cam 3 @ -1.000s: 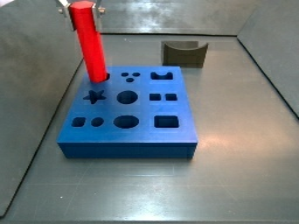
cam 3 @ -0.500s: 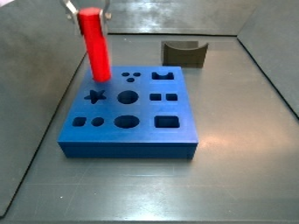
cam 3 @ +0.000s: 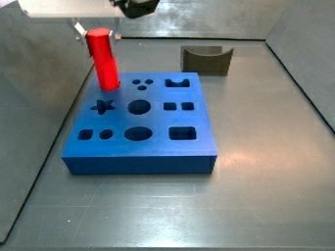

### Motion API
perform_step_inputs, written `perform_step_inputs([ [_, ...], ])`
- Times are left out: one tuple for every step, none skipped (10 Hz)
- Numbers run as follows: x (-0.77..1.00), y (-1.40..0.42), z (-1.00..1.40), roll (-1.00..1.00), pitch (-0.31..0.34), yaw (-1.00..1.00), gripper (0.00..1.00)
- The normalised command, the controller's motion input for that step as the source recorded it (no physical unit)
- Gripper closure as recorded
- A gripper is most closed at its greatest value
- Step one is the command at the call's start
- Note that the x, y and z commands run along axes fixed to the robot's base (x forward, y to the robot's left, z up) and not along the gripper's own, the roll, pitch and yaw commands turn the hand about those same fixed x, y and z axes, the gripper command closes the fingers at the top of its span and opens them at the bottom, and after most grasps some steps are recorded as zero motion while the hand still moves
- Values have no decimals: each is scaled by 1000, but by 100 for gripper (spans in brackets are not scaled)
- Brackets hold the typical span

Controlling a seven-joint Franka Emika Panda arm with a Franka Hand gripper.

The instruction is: Insert the hexagon object.

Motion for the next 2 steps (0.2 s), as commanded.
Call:
perform_step_inputs([
  [0,20,-106,-81,-114,0,100],
  [0,0,0,0,0,0,100],
])
